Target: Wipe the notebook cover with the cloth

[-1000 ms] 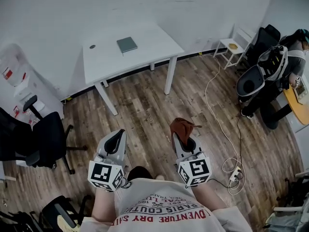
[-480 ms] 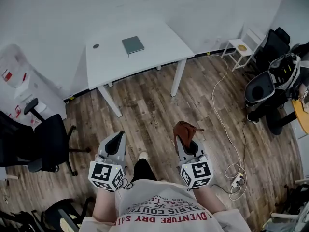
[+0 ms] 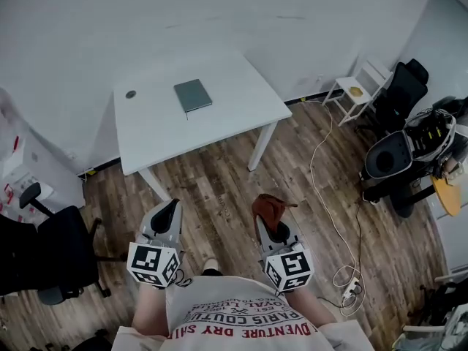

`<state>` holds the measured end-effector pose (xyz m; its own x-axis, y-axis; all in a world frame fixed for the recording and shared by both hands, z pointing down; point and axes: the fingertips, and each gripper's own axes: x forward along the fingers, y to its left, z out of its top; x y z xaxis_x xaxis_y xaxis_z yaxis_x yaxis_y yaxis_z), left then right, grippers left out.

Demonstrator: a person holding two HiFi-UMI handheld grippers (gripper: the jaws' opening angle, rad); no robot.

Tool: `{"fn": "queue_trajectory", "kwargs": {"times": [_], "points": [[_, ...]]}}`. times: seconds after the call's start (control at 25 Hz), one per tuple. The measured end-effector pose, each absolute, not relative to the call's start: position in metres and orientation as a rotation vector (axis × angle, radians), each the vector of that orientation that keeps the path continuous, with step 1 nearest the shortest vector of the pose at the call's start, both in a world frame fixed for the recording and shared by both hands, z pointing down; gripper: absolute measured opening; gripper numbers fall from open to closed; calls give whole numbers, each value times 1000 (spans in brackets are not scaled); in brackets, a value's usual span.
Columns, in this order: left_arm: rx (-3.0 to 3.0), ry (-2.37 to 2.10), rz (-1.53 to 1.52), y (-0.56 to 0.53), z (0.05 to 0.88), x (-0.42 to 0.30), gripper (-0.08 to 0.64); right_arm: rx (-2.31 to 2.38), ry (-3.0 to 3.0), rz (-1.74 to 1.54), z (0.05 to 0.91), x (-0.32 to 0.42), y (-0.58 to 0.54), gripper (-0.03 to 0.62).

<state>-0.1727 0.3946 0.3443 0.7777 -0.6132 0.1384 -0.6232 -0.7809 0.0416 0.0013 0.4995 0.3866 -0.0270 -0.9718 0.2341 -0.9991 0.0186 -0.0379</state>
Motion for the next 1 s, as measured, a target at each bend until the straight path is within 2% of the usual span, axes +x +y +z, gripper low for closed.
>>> {"fn": "queue_trajectory", "kwargs": {"times": [0.28, 0.64, 1.0], "points": [[2916, -933, 211, 306, 339, -162, 11, 2180, -2074, 316, 378, 21, 415, 71], [2855, -971, 253, 231, 366, -128, 11, 2085, -2124, 370, 401, 51, 321, 71], [2795, -1190, 326, 149, 367, -49, 11, 1840, -2307, 392, 406, 131, 194, 71]]}}
